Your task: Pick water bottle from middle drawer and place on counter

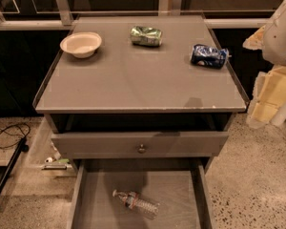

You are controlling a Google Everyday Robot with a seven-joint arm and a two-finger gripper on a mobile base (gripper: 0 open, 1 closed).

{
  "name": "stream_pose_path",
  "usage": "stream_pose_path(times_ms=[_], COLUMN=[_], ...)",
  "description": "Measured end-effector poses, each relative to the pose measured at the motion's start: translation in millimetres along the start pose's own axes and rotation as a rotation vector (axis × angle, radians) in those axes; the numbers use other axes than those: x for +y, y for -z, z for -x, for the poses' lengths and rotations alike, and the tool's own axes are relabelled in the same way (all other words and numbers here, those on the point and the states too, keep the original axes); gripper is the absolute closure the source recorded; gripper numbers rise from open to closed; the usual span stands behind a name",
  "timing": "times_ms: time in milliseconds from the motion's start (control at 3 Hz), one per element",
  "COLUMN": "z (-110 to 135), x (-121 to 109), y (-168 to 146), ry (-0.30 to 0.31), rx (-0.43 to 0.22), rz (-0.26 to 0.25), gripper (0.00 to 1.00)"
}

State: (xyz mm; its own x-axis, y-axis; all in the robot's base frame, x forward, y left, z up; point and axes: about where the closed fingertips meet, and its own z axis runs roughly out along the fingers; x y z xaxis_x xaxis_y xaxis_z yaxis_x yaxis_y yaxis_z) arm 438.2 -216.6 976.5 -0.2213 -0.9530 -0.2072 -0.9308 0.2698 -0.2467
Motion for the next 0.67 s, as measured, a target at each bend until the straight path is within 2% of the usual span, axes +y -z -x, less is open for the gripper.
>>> stream_pose_path(times_ms=[667], z=[-0.8], x=[-0.7], y=[2.2], ry=[-0.005], rx=[-0.032], rz=[-0.009], gripper=[0.0])
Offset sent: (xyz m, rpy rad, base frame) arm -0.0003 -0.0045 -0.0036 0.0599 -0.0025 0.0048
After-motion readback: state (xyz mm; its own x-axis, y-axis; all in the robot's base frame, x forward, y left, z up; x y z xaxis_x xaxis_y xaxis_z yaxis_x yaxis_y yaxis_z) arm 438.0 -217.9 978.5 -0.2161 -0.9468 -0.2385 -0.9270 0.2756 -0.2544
